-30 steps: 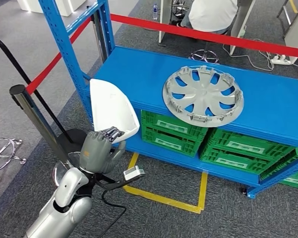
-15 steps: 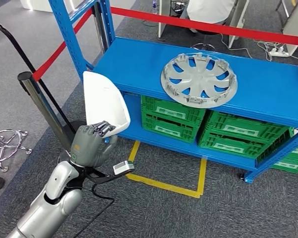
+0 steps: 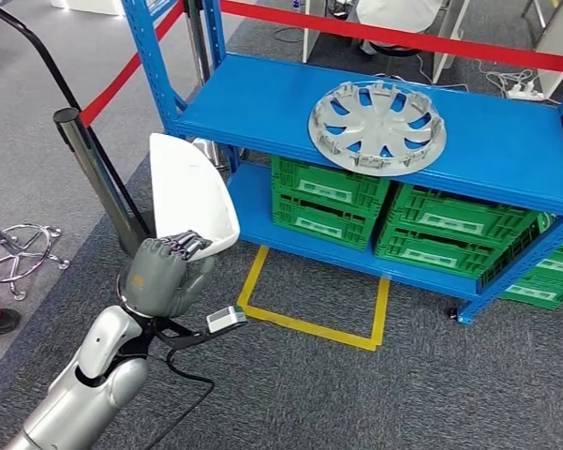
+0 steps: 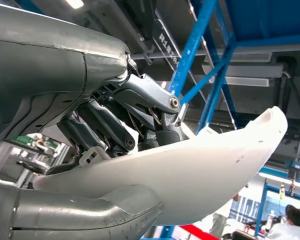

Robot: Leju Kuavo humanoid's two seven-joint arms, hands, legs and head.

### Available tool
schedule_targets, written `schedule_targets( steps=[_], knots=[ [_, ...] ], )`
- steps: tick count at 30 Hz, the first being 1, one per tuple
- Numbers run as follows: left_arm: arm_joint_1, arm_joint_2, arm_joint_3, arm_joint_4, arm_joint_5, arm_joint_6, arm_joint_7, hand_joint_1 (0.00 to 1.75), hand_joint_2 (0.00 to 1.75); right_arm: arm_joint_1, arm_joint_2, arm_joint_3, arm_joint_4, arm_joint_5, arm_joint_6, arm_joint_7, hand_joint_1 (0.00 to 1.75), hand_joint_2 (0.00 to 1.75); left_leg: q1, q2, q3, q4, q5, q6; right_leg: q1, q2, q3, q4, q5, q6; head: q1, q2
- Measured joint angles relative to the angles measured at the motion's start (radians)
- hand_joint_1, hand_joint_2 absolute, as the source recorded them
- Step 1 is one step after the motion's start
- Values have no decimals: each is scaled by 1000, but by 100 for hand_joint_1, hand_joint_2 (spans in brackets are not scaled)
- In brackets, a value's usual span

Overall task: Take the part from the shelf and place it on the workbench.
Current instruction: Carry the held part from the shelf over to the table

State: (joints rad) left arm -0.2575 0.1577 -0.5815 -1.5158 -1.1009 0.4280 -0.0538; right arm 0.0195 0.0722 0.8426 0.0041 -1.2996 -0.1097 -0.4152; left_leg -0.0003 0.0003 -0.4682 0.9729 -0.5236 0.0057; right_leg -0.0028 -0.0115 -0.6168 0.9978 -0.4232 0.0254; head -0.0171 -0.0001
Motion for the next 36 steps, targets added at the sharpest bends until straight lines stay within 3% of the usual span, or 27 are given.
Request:
schedule_targets(
  steps=[1, 2, 4, 5, 6, 7, 8, 10, 12, 13, 14, 16, 18, 20, 21, 22, 23, 25, 27, 28, 31, 33, 35, 36],
  knots=[
    [1, 1, 0, 0, 0, 0, 0, 175, 175, 1, 0, 0, 0, 0, -1, 0, 0, 0, 1, 2, -11, -2, 8, 8, -1, 1, -11, 10, -14, 5, 1, 0],
    [1, 1, 0, 0, 0, 0, -1, 175, 175, 2, 0, 0, 0, 0, -3, 0, 0, 0, 3, 4, -24, -4, 20, 18, -1, 4, -25, 35, -47, 9, 3, 0],
    [3, 2, 0, 0, 2, 1, -3, 175, 175, 3, 0, 0, 0, 1, -8, 1, 0, 0, 1, 5, -51, -3, 43, 29, -2, 7, -61, 142, -147, 13, 6, 0],
    [4, 2, 0, 1, 2, 2, -4, 175, 175, 2, 0, 0, 0, 1, -10, 1, 0, 0, -1, 6, -66, -3, 55, 31, -2, 8, -74, 208, -184, 14, 6, 0],
    [5, 3, 0, 1, 3, 2, -4, 175, 175, 2, 0, 0, 0, 2, -11, 1, 0, 0, -4, 6, -82, -2, 67, 31, -2, 8, -79, 260, -197, 15, 6, 0],
    [6, 4, 0, 1, 3, 2, -4, 175, 175, 1, 0, 0, 0, 2, -12, 1, 0, 0, -6, 6, -98, 0, 79, 31, -2, 8, -71, 284, -185, 14, 6, 0],
    [8, 4, -1, 2, 3, 2, -5, 175, 175, 1, 0, 0, 0, 3, -13, 1, 0, 0, -8, 6, -113, 1, 89, 30, -2, 8, -47, 274, -156, 12, 6, 0],
    [8, 6, 0, 2, 3, 3, -5, 175, 175, 0, 0, 0, 0, 4, -16, 2, 0, 0, -11, 6, -138, 5, 109, 26, 0, 9, 52, 156, -111, 4, 6, 0],
    [8, 7, 0, 2, 3, 5, -6, 175, 175, -3, 0, 0, 0, 5, -18, 2, 0, 0, -14, 6, -153, 10, 127, 18, 4, 11, 154, 10, -121, -4, 5, 0],
    [8, 8, 0, 2, 4, 6, -8, 175, 175, -3, 0, 1, 0, 6, -19, 2, 0, 0, -15, 6, -157, 10, 137, 13, 6, 11, 177, -31, -132, -6, 5, 0],
    [8, 9, 0, 2, 4, 8, -11, 175, 175, -2, 1, 1, 0, 7, -21, 3, 0, 0, -14, 6, -159, 10, 146, 8, 7, 12, 180, -47, -133, -10, 5, 0],
    [9, 11, 0, 3, 5, 11, -17, 175, 175, 0, 3, 1, 0, 9, -24, 4, 0, 0, -11, 4, -166, 16, 141, -4, 5, 8, 163, -49, -116, -24, 5, 0],
    [13, 13, 1, 4, 7, 17, -21, 175, 175, 0, 5, 1, 0, 11, -27, 5, 0, 0, -7, 2, -186, 80, 62, -16, 2, 3, 147, -50, -94, -39, 1, 0],
    [29, 5, 4, 4, -6, 20, -22, 175, 175, 1, 5, 1, 0, 13, -28, 4, 0, 0, -2, 2, -211, 207, -41, -27, 3, 2, 124, -46, -72, -45, -2, 0],
    [46, -4, 7, 4, -21, 21, -20, 175, 175, 2, 5, 1, 0, 14, -28, 3, 0, 0, 0, 2, -217, 264, -65, -30, 3, 3, 109, -42, -62, -45, -2, 0],
    [64, -14, 9, 3, -40, 21, -19, 175, 175, 3, 5, 1, 0, 16, -28, 2, 0, 0, 2, 2, -212, 297, -67, -32, 3, 3, 93, -37, -53, -44, -2, 0],
    [82, -24, 10, 2, -56, 21, -18, 175, 175, 5, 5, 1, 0, 17, -28, 1, 0, 0, 3, 2, -193, 297, -49, -33, 3, 3, 76, -31, -46, -42, -2, 0],
    [105, -39, 9, -3, -71, 21, -17, 175, 175, 6, 5, 1, 0, 18, -28, -1, 0, 0, 4, 2, -112, 197, 2, -28, 3, 3, 46, -17, -34, -36, -2, 0],
    [112, -51, 9, -13, -73, 19, -14, 175, 175, 5, 6, 1, 0, 18, -28, -2, 0, 0, 2, 0, -28, 64, 12, -17, 5, 2, 25, -6, -23, -26, -2, 0],
    [113, -54, 10, -18, -72, 18, -13, 175, 175, 5, 6, 1, 0, 18, -28, -2, 0, 0, -1, -1, -7, 25, 7, -11, 5, 2, 17, -3, -15, -20, -2, 0],
    [117, -62, 11, -25, -71, 13, -13, 175, 175, 9, 6, 1, 0, 18, -28, -3, 0, 0, -4, 2, -17, -4, 19, 8, 2, 3, -2, -1, 0, -1, -2, 0],
    [120, -67, 11, -27, -71, 12, -14, 175, 175, 12, 7, 1, 0, 19, -28, -3, 0, 0, 0, 7, -36, -12, 41, 23, 0, 6, -27, 47, -56, 9, 0, 0],
    [122, -71, 11, -28, -70, 12, -18, 175, 175, 13, 7, 1, 0, 19, -29, -3, 0, 0, -1, 9, -59, -11, 61, 30, -3, 9, -63, 164, -152, 16, 4, 0],
    [124, -72, 12, -28, -69, 12, -20, 175, 175, 13, 7, 1, 0, 19, -29, -3, 0, 0, -1, 10, -72, -11, 71, 30, -4, 9, -74, 228, -183, 19, 5, 0]
  ],
)
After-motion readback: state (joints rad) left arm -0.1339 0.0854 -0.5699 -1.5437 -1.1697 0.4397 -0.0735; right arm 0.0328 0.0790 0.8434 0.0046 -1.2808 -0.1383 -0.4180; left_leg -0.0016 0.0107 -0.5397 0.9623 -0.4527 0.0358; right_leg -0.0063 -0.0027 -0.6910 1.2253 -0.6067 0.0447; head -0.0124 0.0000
